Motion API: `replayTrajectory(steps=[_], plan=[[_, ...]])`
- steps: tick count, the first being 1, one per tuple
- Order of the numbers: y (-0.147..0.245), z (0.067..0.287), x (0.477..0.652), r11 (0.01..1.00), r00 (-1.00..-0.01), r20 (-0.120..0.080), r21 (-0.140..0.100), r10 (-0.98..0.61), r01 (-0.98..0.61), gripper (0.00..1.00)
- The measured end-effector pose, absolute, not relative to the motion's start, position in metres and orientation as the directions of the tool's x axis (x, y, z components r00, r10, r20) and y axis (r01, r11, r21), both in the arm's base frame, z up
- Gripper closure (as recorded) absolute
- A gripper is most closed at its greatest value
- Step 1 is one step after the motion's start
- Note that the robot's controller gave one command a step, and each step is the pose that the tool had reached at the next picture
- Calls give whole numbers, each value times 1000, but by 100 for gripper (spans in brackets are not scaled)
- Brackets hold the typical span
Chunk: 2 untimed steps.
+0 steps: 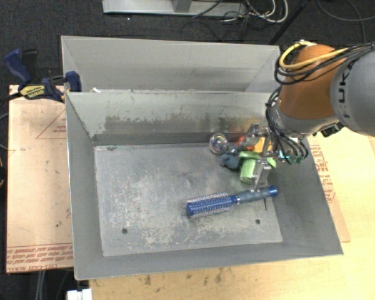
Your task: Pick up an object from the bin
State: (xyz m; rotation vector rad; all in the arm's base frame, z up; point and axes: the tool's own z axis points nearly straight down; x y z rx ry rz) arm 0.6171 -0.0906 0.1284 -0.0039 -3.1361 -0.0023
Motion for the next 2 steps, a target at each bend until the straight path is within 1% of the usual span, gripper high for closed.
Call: replayTrajectory(steps=[1,2], plan=[[-107,77,592,982,-982,-10,3,190,190,0],[-96,95,528,1000,-1000,1,1,26,26,0]])
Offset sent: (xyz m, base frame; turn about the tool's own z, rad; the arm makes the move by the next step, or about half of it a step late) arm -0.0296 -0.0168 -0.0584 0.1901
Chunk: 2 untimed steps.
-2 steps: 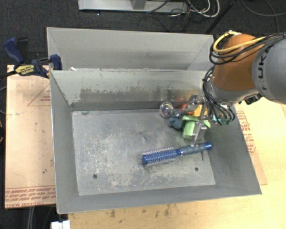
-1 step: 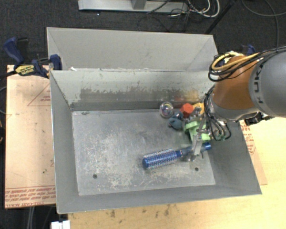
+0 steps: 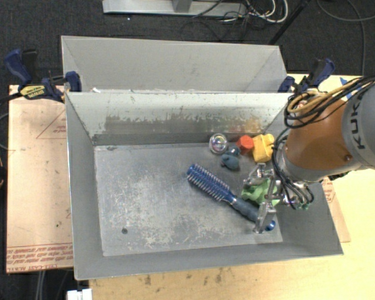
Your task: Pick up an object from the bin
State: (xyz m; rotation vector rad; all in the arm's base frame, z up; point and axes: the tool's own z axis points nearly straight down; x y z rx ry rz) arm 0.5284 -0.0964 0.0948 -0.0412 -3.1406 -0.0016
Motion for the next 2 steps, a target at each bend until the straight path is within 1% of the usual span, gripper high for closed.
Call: replayTrajectory(steps=[1,2], plan=[[-122,121,503,994,-994,-1,0,-108,-108,0],[-121,155,489,999,-999,-3,1,46,46,0]])
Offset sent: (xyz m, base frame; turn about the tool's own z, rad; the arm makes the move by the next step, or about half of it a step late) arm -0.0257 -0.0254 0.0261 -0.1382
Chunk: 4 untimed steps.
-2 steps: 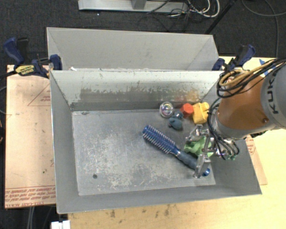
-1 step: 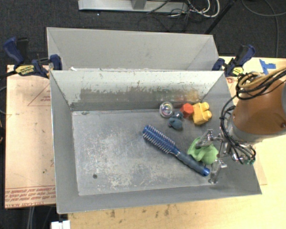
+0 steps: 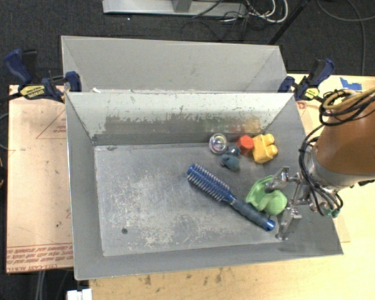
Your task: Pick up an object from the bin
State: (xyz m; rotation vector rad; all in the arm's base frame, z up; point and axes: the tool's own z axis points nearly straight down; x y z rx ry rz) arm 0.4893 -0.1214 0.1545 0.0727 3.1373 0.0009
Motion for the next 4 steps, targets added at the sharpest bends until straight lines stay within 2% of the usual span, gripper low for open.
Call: replayTrajectory(steps=[1,2,3,4], plan=[[-122,126,480,999,-999,1,1,-36,-36,0],[-72,92,480,955,-955,-1,3,297,297,0],[-74,92,480,955,-955,0,1,298,298,100],[-97,230,484,1000,-1000,-8,-2,-11,-11,100]])
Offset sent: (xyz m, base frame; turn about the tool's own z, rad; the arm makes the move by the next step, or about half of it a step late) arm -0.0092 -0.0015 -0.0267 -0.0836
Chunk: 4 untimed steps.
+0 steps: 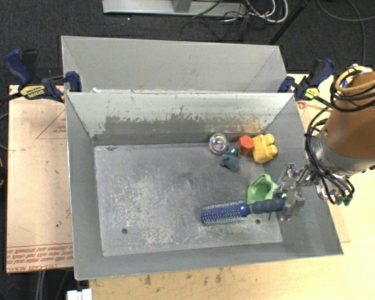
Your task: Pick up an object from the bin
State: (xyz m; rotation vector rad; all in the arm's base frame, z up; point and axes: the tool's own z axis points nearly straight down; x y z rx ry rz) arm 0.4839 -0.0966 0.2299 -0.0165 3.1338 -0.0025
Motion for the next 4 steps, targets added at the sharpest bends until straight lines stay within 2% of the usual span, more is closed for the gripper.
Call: replayTrajectory(steps=[1,2,3,4], plan=[[-96,227,483,1000,-1000,-3,0,-10,-10,0],[-74,94,489,987,-987,2,3,-158,-158,0],[-31,76,486,978,-978,-21,-8,-208,-208,0],[11,76,485,991,-991,-21,-6,-134,-134,0]])
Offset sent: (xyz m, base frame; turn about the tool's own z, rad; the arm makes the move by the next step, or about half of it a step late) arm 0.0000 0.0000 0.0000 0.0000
